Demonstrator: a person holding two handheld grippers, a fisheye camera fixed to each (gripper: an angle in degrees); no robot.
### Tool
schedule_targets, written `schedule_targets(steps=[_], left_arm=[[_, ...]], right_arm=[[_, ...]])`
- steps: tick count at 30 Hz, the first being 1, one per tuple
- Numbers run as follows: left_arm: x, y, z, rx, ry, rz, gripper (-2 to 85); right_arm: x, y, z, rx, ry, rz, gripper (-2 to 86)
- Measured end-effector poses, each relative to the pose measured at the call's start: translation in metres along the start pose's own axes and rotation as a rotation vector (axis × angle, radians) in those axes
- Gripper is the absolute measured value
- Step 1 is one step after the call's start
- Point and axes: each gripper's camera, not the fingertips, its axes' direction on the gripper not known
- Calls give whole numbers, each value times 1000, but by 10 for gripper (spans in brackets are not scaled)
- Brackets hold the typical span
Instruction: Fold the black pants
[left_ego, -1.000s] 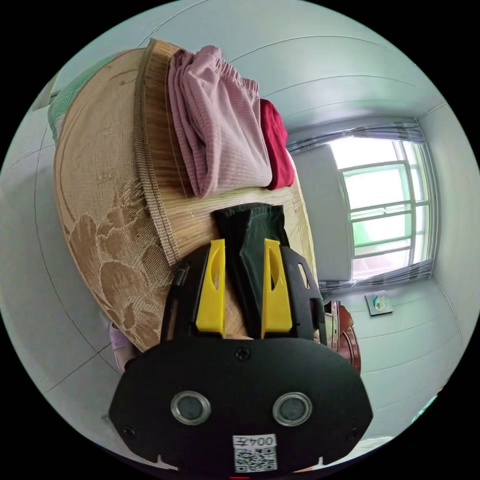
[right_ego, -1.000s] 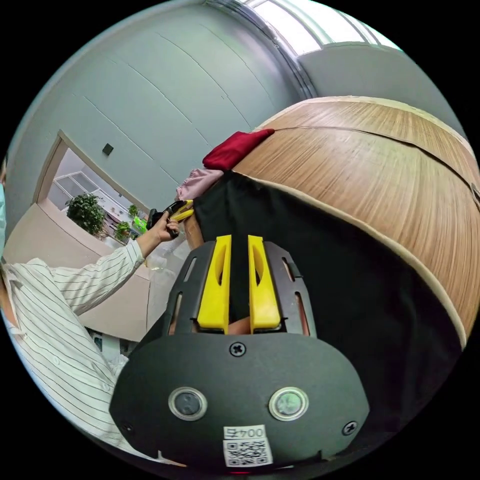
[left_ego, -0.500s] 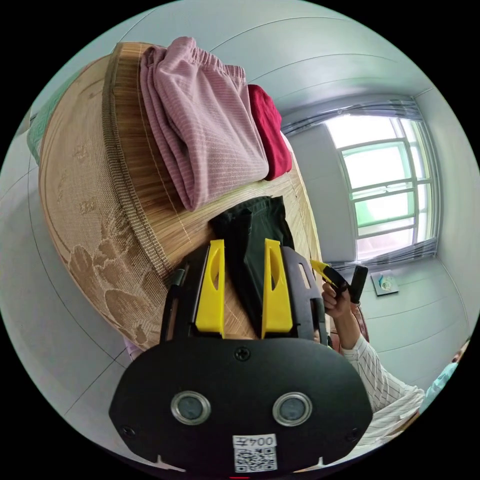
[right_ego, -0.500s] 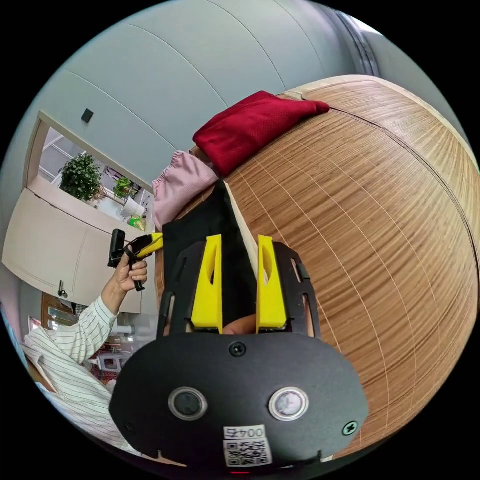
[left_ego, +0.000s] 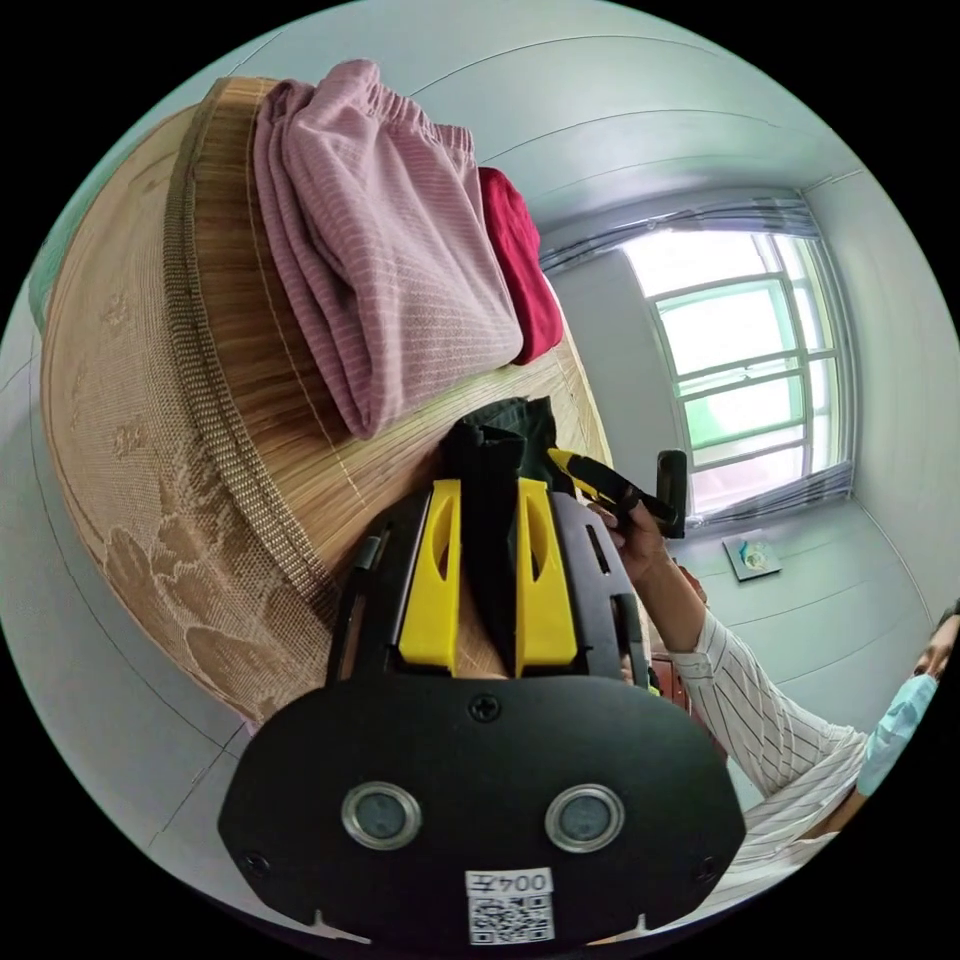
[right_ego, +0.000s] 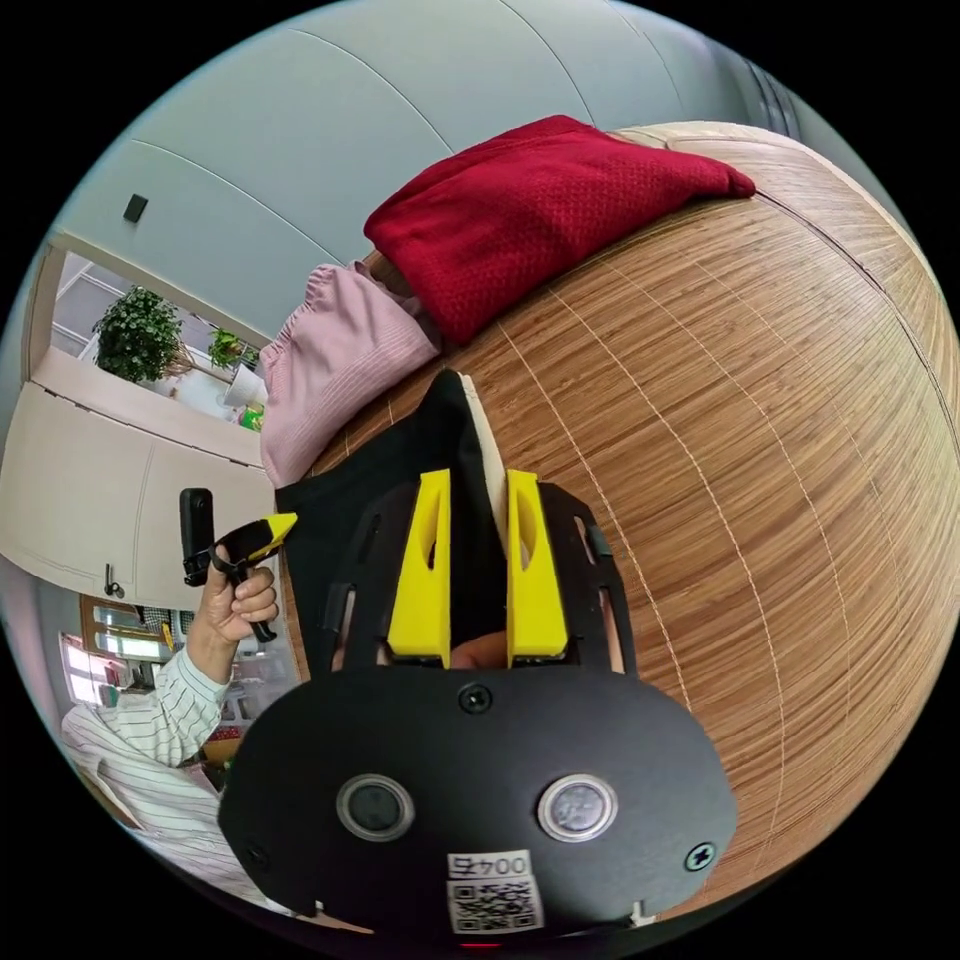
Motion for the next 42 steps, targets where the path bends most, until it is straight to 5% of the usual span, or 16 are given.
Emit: schedule_targets(steps=[11, 20, 31, 42], left_arm=[[76, 53, -6, 69, 58, 67, 22], [263, 157, -20, 71, 242, 385, 21], [501, 420, 37, -107, 390, 765, 22], [639, 697, 147, -161, 306, 1020, 21]], right_arm=[[-28, 21, -49, 9, 127, -135, -3], [-15, 146, -174, 231, 125, -146, -5], [48, 416, -302, 517, 83, -23, -7], [135, 675, -329, 633, 58, 31, -5]])
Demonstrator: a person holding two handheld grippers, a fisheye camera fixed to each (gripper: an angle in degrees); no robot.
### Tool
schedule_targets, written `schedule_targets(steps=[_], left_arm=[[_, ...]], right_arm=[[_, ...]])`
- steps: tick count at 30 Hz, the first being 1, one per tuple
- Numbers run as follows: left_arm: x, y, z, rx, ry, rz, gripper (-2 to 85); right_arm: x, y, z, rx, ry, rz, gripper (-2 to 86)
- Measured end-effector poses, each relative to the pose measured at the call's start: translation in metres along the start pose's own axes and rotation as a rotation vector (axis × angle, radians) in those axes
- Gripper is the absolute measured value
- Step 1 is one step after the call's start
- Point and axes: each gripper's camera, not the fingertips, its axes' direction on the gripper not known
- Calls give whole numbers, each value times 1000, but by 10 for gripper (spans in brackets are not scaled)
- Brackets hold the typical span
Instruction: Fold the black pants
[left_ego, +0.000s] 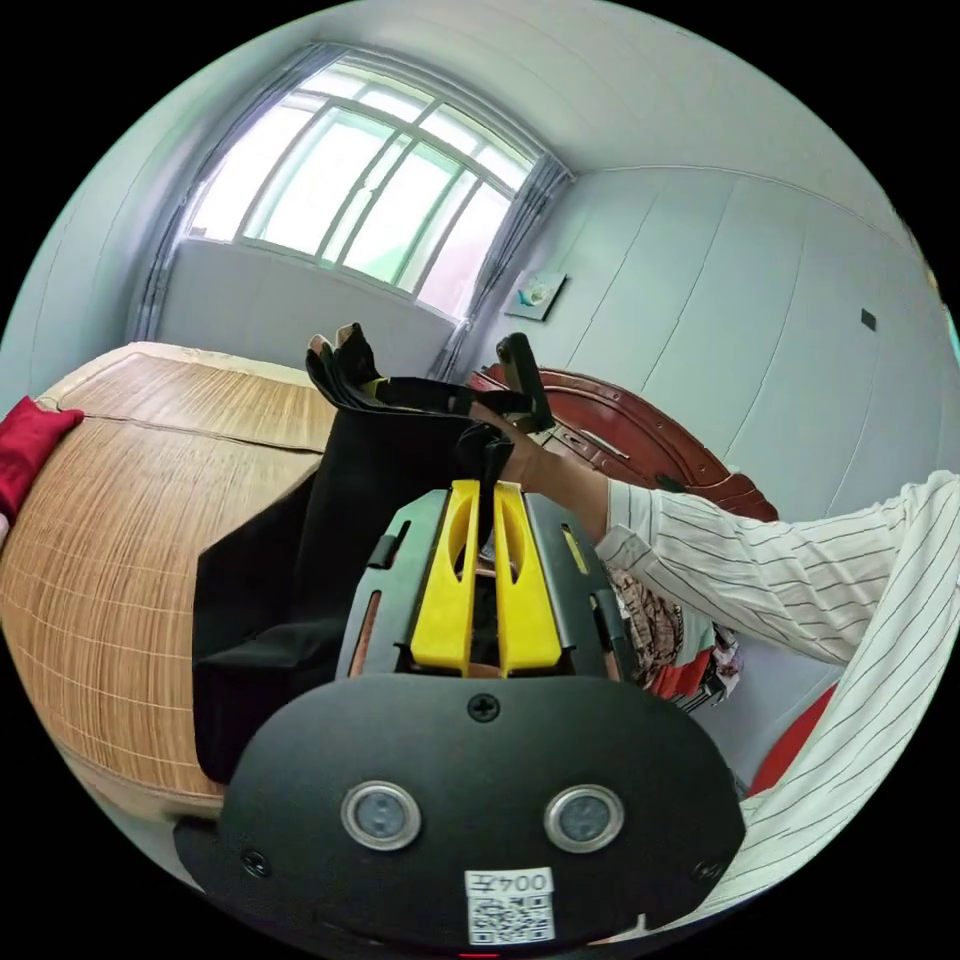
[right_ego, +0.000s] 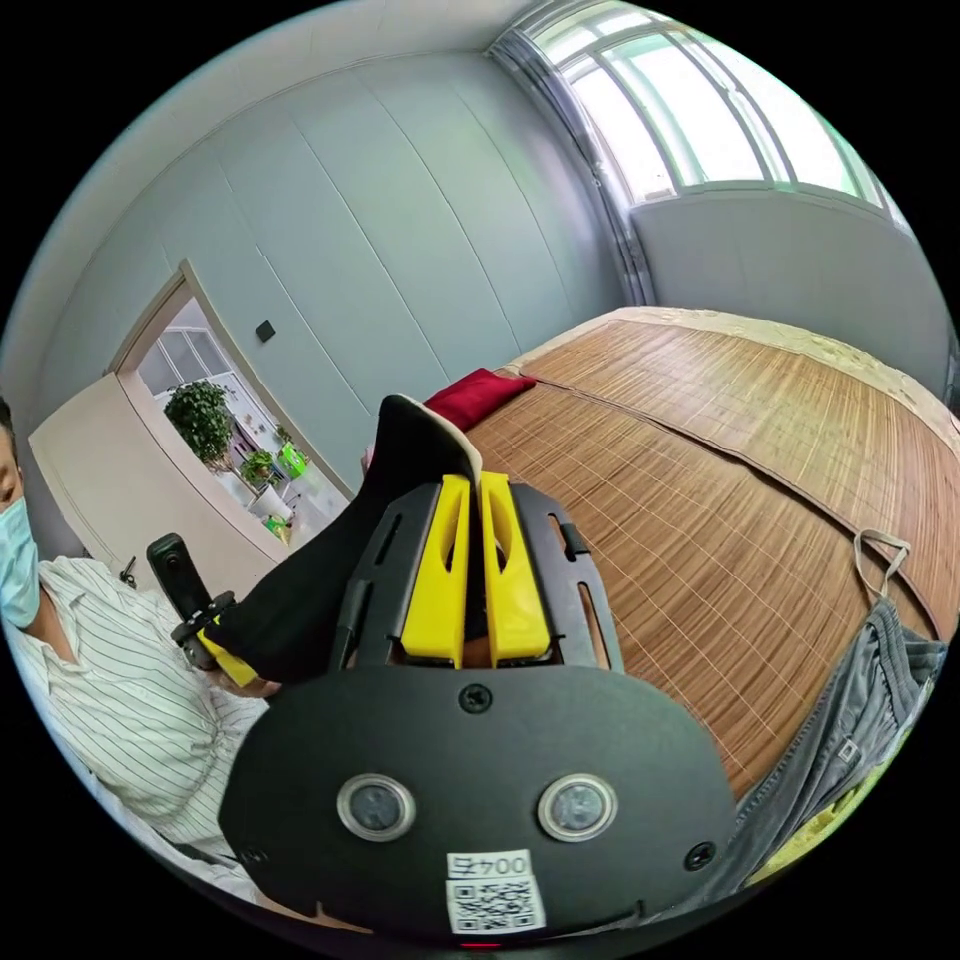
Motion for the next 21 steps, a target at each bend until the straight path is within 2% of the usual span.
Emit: schedule_targets(steps=[7, 15, 21], left_arm=[[125, 44, 131, -155, -92, 191, 23], [216, 83, 246, -389, -194, 365, 25], [278, 97, 310, -528, -262, 517, 32]], right_arm=[[78, 141, -57, 28, -30, 98, 6], [137, 272, -82, 22, -74, 195, 49], [166, 355, -111, 30, 24, 358, 66]])
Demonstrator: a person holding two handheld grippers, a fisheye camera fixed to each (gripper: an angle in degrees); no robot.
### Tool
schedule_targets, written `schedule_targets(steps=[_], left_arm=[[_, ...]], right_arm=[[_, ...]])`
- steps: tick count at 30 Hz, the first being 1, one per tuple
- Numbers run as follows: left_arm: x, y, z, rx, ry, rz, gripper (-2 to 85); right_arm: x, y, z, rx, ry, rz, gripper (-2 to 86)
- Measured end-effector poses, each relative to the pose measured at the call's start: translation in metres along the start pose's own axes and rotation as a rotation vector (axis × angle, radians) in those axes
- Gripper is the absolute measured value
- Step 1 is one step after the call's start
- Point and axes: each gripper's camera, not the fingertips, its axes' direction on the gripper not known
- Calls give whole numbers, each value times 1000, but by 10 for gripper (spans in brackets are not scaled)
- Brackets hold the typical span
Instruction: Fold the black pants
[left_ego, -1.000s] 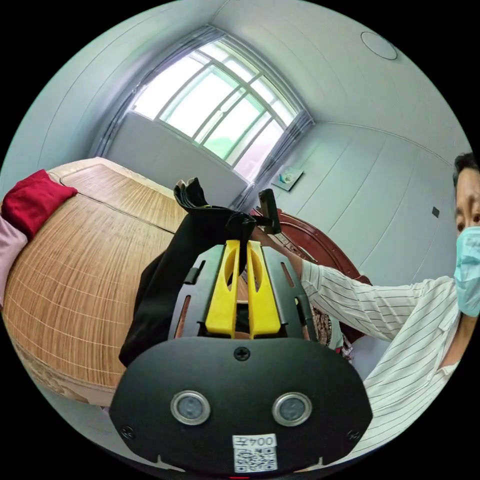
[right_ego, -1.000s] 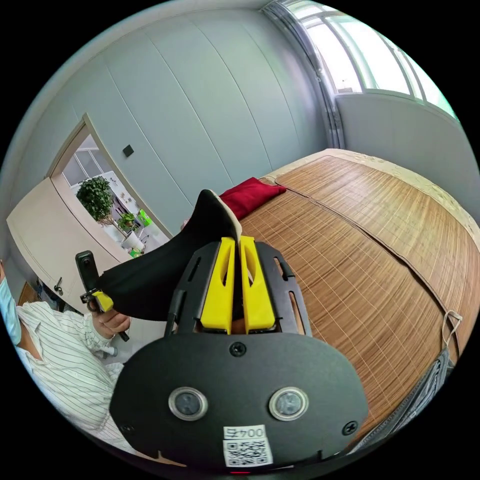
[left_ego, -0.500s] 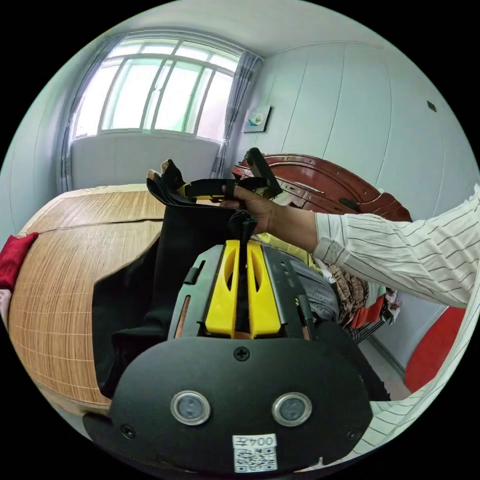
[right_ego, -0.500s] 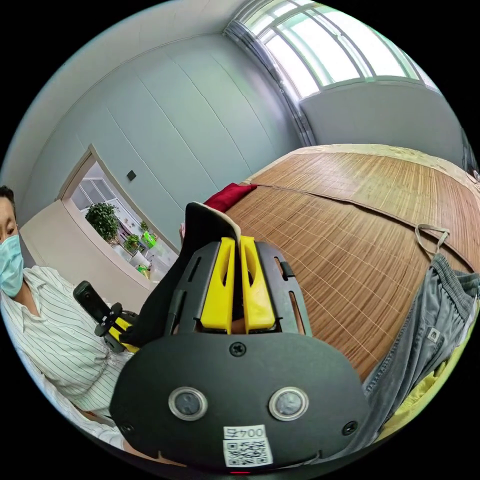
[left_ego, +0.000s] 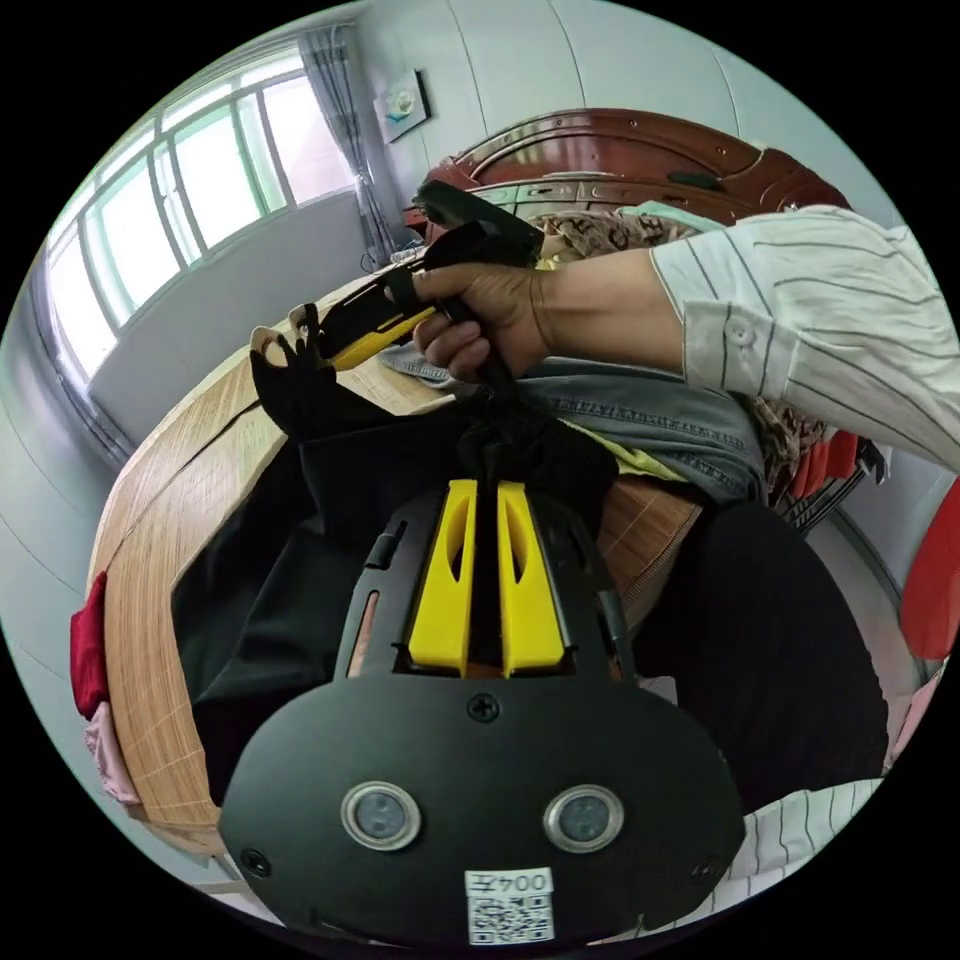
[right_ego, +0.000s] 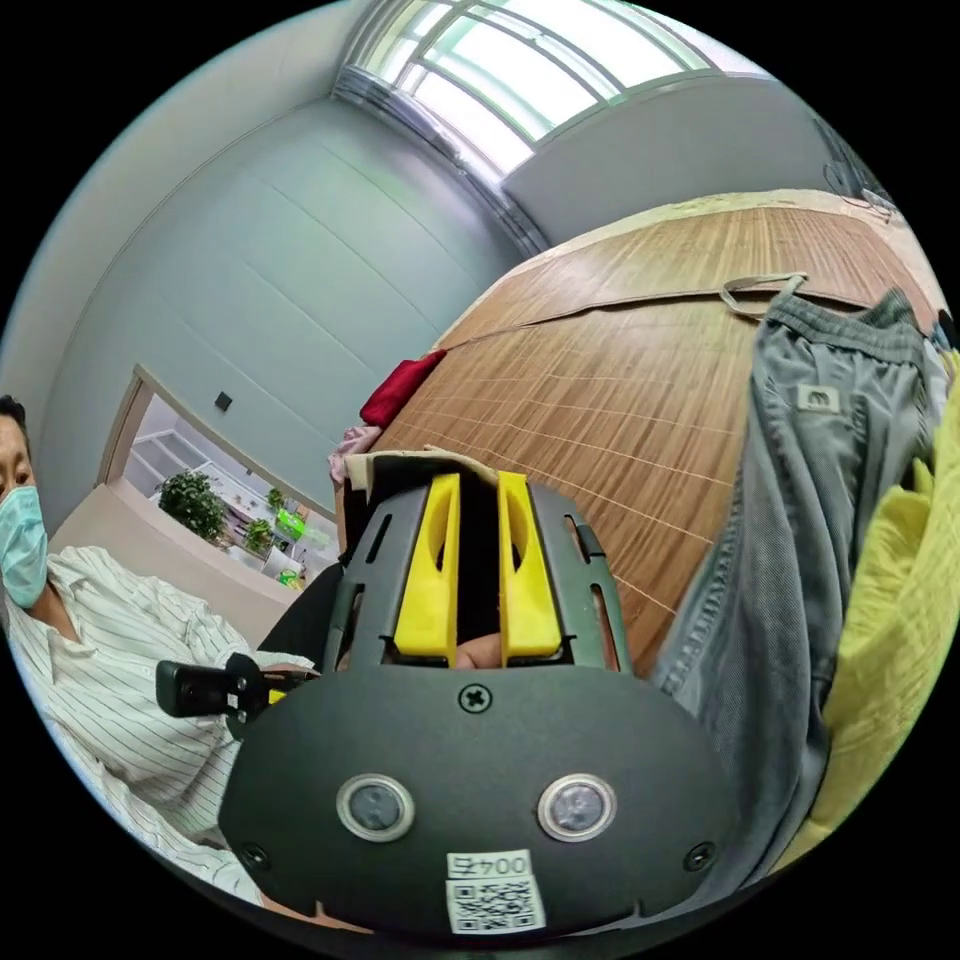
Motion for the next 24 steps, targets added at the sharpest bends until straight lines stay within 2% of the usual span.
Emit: schedule_targets(steps=[4, 8, 11, 15, 17, 20, 22, 23, 24], left_arm=[[46, -29, 26, -137, -40, 200, 54], [79, -47, 41, -220, -165, 366, 69], [87, -55, 37, -167, -230, 420, 75], [57, -58, 9, -16, -195, 315, 81], [33, -54, -1, 28, -121, 252, 79], [-31, -40, -5, 26, 162, 40, 71], [-106, -7, -1, 58, 467, -242, 52], [-127, 6, 1, 79, 547, -323, 46], [-167, 36, 9, 112, 690, -488, 35]], right_arm=[[38, 57, -39, 126, 111, 219, 65], [44, 115, -89, 289, 189, 273, 79], [30, 159, -119, 360, 201, 256, 79], [13, 217, -136, 390, 198, 269, 73], [4, 254, -139, 396, 187, 279, 67], [-4, 291, -133, 391, 190, 321, 60], [-9, 308, -126, 381, 179, 335, 57], [-11, 317, -120, 367, 169, 337, 59], [-13, 321, -116, 359, 164, 336, 62]])
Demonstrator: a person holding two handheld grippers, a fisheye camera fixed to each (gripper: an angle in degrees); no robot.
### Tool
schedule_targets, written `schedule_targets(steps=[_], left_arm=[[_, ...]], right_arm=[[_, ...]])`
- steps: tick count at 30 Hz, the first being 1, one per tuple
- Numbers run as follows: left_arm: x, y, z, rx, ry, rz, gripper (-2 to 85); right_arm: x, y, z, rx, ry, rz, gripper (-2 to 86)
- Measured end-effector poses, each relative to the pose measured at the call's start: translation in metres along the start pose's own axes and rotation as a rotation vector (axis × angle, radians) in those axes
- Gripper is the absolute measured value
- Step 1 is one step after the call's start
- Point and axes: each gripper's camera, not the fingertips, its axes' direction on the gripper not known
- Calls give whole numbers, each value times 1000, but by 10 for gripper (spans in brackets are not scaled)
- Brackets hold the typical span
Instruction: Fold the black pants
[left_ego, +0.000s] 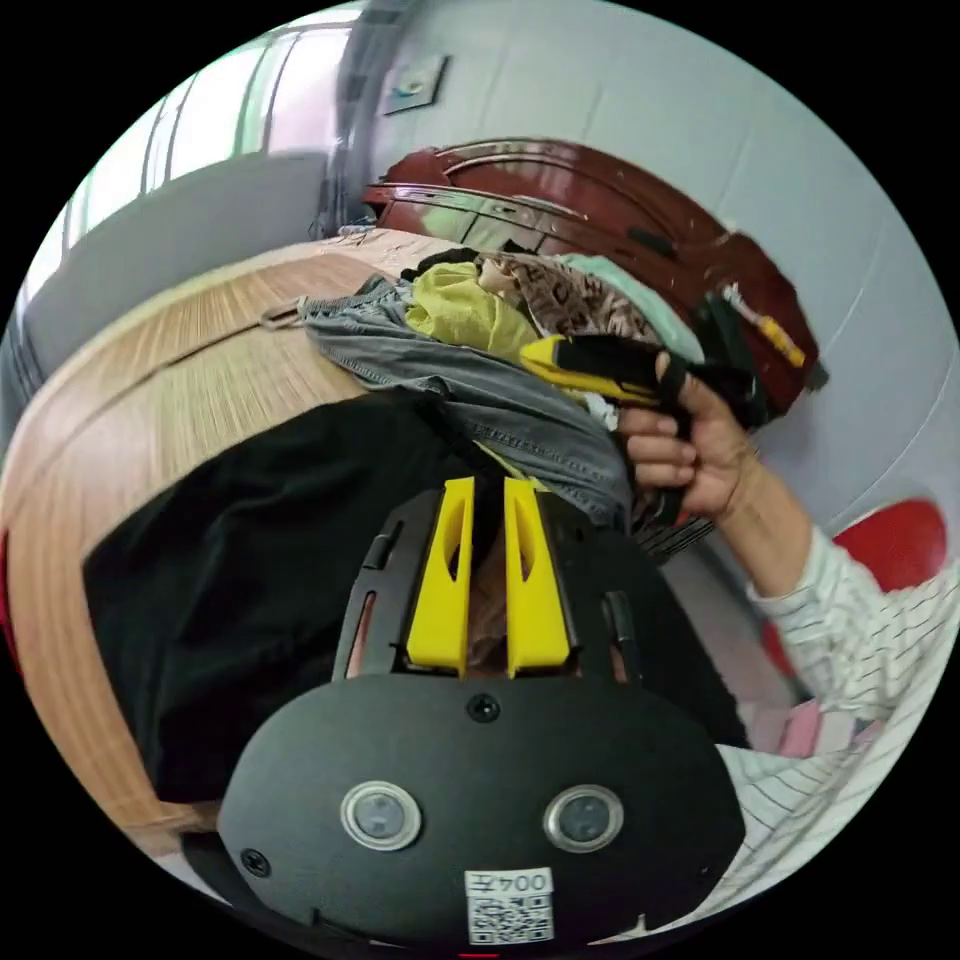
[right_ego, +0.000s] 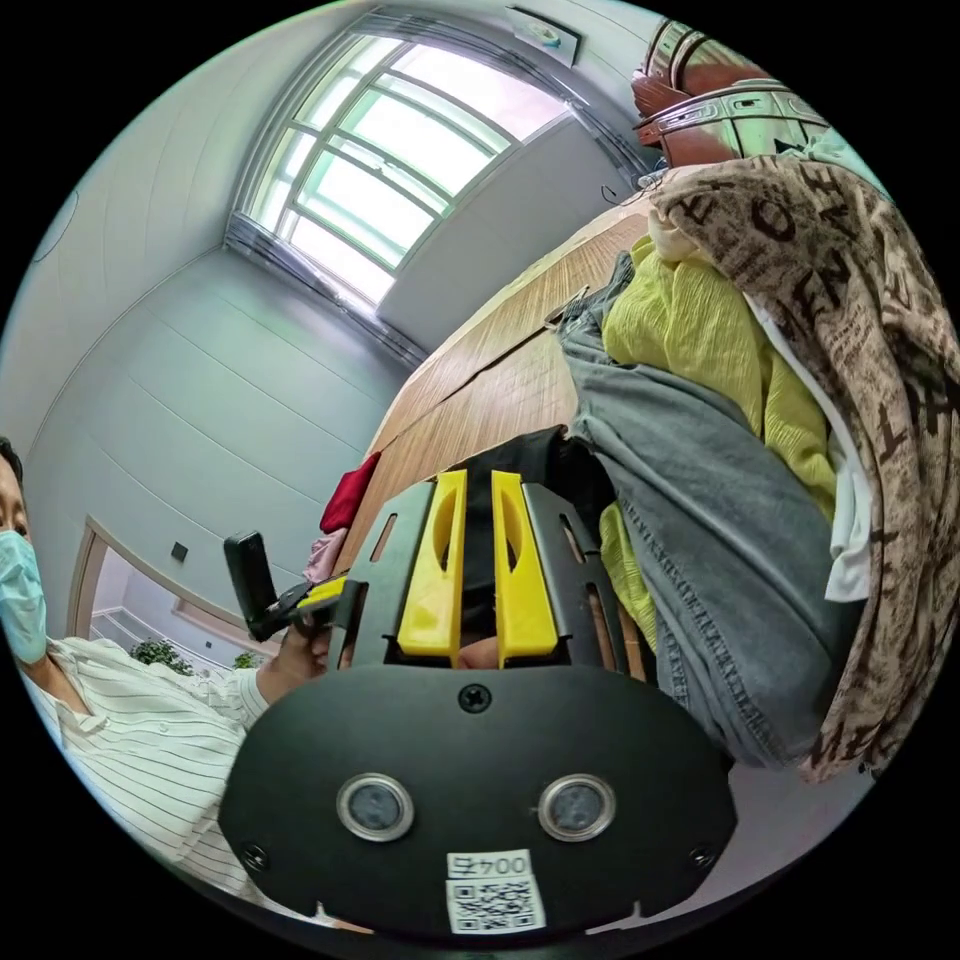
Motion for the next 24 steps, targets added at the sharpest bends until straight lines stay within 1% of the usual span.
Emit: schedule_targets(steps=[1, 2, 3, 4, 6, 7, 9, 13, 17, 24], left_arm=[[-46, 12, -21, 42, 169, -154, 25], [-69, 19, -30, 61, 252, -229, 21], [-111, 38, -46, 101, 379, -369, 15], [-145, 60, -62, 156, 442, -479, 11], [-178, 90, -88, 233, 426, -545, 7], [-192, 105, -103, 247, 374, -558, 5], [-208, 124, -118, 260, 326, -565, 4], [-234, 150, -131, 287, 253, -610, 6], [-253, 154, -129, 321, 282, -653, 12], [-272, 136, -103, 264, 313, -645, 35]], right_arm=[[1, 10, 4, -17, -7, 5, 71], [4, 20, 8, -33, -16, 15, 84], [7, 25, 10, -40, -23, 25, 88], [14, 35, 14, -57, -40, 52, 95], [27, 49, 20, -67, -44, 104, 97], [36, 57, 22, -70, -42, 142, 99], [49, 69, 25, -75, -58, 209, 100], [63, 95, 38, -110, -158, 305, 104], [70, 112, 57, -151, -229, 362, 116], [78, 127, 79, -202, -188, 428, 142]])
